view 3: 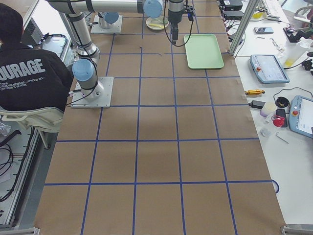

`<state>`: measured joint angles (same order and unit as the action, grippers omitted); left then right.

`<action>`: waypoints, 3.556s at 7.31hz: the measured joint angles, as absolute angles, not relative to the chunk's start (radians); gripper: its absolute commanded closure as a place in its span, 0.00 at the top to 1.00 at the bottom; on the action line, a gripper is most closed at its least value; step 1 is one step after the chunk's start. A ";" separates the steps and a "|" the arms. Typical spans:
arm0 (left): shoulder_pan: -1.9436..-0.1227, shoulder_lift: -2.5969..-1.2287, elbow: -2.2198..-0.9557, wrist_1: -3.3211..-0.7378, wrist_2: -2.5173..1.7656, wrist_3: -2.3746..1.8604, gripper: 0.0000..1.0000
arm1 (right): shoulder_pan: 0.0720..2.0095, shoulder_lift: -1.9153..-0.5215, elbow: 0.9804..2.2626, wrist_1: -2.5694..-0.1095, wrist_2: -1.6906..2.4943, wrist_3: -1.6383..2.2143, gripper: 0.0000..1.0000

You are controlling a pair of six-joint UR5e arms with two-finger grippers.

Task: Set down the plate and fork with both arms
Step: 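Move the left gripper down to the rim of the white plate, then grip the plate rim with the left gripper and slide it onto the mint tray, then release the plate on the tray and lift the left gripper away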

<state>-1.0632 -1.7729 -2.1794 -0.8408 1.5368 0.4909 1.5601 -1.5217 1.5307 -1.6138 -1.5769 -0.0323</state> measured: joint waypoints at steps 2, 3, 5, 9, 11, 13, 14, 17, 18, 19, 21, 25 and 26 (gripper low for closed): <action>-1.063 -1.781 -2.180 -0.841 1.532 0.479 0.00 | 1.560 -1.522 1.530 -1.614 -1.577 -0.033 1.00; -1.064 -1.782 -2.181 -0.843 1.531 0.468 0.00 | 1.560 -1.522 1.528 -1.613 -1.577 -0.034 1.00; -1.064 -1.782 -2.175 -0.854 1.527 0.458 0.00 | 1.560 -1.522 1.526 -1.612 -1.577 -0.034 1.00; -1.082 -1.775 -2.044 -0.999 1.380 0.370 0.00 | 1.560 -1.522 1.527 -1.611 -1.577 -0.034 1.00; -1.150 -1.797 -1.899 -1.121 1.315 0.264 0.00 | 1.560 -1.522 1.528 -1.611 -1.577 -0.033 1.00; -1.248 -1.859 -1.769 -1.153 1.264 0.124 0.00 | 1.560 -1.521 1.529 -1.612 -1.577 -0.032 1.00; -1.297 -1.907 -1.703 -1.152 1.245 0.064 0.00 | 1.560 -1.521 1.530 -1.612 -1.577 -0.032 1.00; -1.443 -2.103 -1.469 -1.112 1.169 -0.105 0.00 | 1.560 -1.522 1.532 -1.611 -1.577 -0.032 1.00; -1.484 -2.175 -1.398 -1.073 1.158 -0.143 0.00 | 1.561 -1.522 1.532 -1.611 -1.577 -0.032 1.00; -1.518 -2.245 -1.325 -1.047 1.151 -0.159 0.00 | 1.561 -1.522 1.533 -1.611 -1.577 -0.032 1.00; -1.575 -2.356 -1.206 -1.032 1.188 -0.168 0.00 | 1.562 -1.522 1.534 -1.611 -1.576 -0.032 1.00; -1.618 -2.442 -1.144 -1.023 1.247 -0.178 0.92 | 1.562 -1.522 1.534 -1.610 -1.575 -0.032 1.00; -1.620 -2.439 -1.146 -1.017 1.247 -0.177 1.00 | 1.562 -1.522 1.534 -1.610 -1.576 -0.032 1.00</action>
